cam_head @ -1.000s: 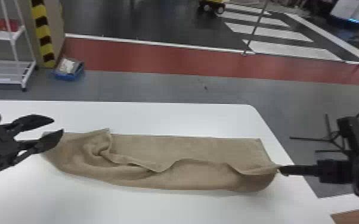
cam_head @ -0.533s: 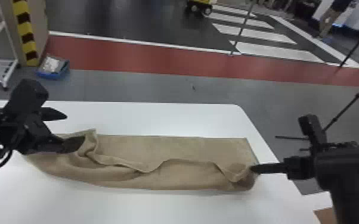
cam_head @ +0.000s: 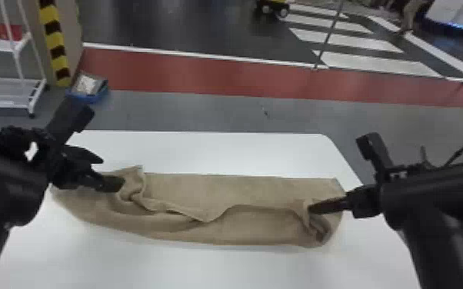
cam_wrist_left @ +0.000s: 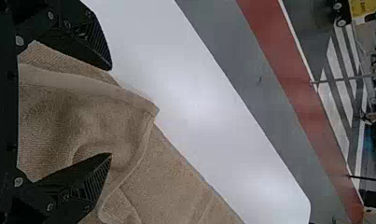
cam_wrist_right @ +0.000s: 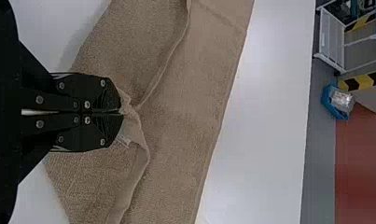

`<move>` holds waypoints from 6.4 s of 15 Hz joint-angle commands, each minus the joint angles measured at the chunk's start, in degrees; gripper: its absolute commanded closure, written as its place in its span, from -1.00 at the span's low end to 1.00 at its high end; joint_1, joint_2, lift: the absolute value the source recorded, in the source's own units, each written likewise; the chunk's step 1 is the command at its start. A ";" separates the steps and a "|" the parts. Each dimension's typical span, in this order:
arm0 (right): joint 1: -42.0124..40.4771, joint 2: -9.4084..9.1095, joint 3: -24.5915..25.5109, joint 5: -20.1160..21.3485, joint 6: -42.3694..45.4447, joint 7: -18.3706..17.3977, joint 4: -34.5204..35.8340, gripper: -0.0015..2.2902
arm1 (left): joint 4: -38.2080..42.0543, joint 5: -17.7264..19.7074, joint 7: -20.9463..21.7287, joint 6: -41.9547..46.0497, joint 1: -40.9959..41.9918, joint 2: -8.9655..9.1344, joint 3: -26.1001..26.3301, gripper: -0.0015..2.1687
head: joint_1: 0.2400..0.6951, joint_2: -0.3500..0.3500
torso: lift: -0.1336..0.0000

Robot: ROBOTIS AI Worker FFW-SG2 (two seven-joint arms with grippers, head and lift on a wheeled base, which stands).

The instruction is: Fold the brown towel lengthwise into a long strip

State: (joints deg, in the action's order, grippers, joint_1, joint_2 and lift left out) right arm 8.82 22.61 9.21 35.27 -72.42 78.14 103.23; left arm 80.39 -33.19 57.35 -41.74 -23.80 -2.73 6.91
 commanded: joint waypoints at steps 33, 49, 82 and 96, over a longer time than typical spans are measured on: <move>-4.96 -0.20 6.79 -1.69 12.87 0.19 -4.00 0.79 | 16.73 32.49 7.17 23.85 30.39 -1.75 -40.48 -0.87 | 1.00 -0.14 | -0.72; -5.48 -0.37 4.15 -1.34 13.93 0.19 -3.73 0.79 | 3.55 8.23 2.51 13.65 14.66 -6.76 -26.42 -0.67 | 1.00 -0.20 | -0.72; -4.78 0.51 12.06 -6.18 8.48 0.19 -4.26 0.78 | 23.24 18.16 9.89 15.23 28.90 -6.15 -34.42 0.24 | 1.00 -0.26 | -0.72; -14.89 1.91 19.62 -6.26 -8.40 0.19 12.26 0.78 | 25.35 27.74 12.35 27.71 37.60 -4.83 -39.69 0.21 | 1.00 -0.45 | -0.72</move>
State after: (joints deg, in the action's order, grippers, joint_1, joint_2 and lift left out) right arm -5.09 24.68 29.48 28.34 -82.54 78.13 115.22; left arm 104.87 -5.91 69.40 -13.86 13.08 -8.04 -33.96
